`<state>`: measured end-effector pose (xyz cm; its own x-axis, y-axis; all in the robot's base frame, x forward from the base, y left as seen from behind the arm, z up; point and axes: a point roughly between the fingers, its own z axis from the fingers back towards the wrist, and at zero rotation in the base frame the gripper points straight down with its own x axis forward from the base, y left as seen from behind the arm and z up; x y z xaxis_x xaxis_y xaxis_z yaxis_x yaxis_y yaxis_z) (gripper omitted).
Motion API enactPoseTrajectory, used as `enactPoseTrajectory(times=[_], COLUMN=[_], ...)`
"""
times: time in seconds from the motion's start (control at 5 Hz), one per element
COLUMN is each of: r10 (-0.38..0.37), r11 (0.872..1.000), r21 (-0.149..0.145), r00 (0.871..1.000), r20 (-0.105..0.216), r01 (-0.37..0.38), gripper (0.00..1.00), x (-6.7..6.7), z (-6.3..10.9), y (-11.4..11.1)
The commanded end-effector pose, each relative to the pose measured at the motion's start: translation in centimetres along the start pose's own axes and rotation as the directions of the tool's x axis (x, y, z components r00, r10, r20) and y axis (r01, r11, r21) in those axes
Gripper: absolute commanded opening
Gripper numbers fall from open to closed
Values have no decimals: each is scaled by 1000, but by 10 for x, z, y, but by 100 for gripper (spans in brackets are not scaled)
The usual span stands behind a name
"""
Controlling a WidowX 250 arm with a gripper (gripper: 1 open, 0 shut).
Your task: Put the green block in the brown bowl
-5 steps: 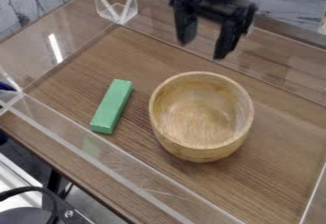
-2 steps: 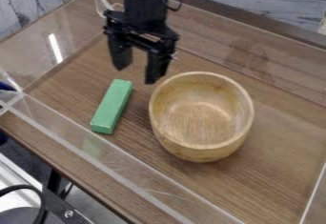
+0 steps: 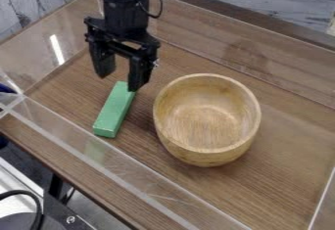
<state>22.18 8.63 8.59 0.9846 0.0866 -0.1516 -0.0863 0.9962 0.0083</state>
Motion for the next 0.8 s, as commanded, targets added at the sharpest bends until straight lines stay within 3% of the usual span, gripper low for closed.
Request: enactPoseTrajectory(times=[0.0, 0.6], r10=[16, 44], r11=[1000, 999], r21=[16, 21], r00=[999, 999], r20=[41, 19], r01=[-17, -44], gripper=[100, 100], x=[4, 10], z=[3, -28], y=[8, 13])
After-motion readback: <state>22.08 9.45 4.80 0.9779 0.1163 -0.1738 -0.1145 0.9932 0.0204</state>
